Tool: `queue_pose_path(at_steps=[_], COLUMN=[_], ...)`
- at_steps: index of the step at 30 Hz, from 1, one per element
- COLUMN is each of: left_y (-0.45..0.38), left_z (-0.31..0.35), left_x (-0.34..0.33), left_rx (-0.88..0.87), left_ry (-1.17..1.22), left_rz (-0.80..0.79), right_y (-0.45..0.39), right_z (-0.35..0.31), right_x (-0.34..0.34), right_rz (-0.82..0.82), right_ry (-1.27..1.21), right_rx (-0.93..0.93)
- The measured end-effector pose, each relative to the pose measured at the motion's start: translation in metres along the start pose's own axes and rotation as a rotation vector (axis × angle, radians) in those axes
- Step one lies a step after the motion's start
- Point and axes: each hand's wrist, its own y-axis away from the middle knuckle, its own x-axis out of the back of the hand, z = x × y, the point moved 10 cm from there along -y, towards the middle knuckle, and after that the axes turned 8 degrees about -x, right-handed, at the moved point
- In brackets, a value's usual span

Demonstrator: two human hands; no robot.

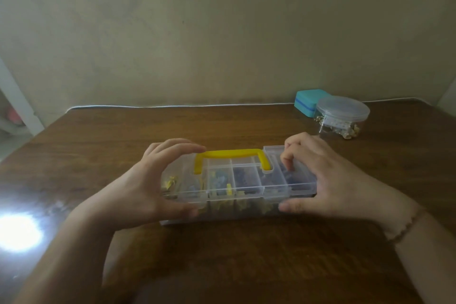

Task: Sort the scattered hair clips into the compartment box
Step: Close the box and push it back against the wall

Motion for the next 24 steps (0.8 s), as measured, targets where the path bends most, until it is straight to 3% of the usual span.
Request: queue_pose_path(at_steps=[6,14,20,24], left_y=[-0.001,-0.005,-0.01,-0.006], left_z=[-0.003,-0.004,-0.008,-0.018], left_x=[-0.002,-0.003,0.004,0.015], left_rx=[0.009,-0.034,-0.028,0.131], left_ry=[-0.061,-0.147,-0.265,-0.294], left_rz=[-0.021,0.018,0.243,0.421], right_y=[0.001,0.003,-0.003,0.001], right_z=[-0.008,-0.013,0.009,0.02], right_x=[-0.007,-0.002,0.005,0.021], right_rz=[-0.053,0.111,0.21,0.314], right_ry=[0.183,0.239,0.206,0.141], right_rx=[-0.008,0.015,-0.045,-0.084])
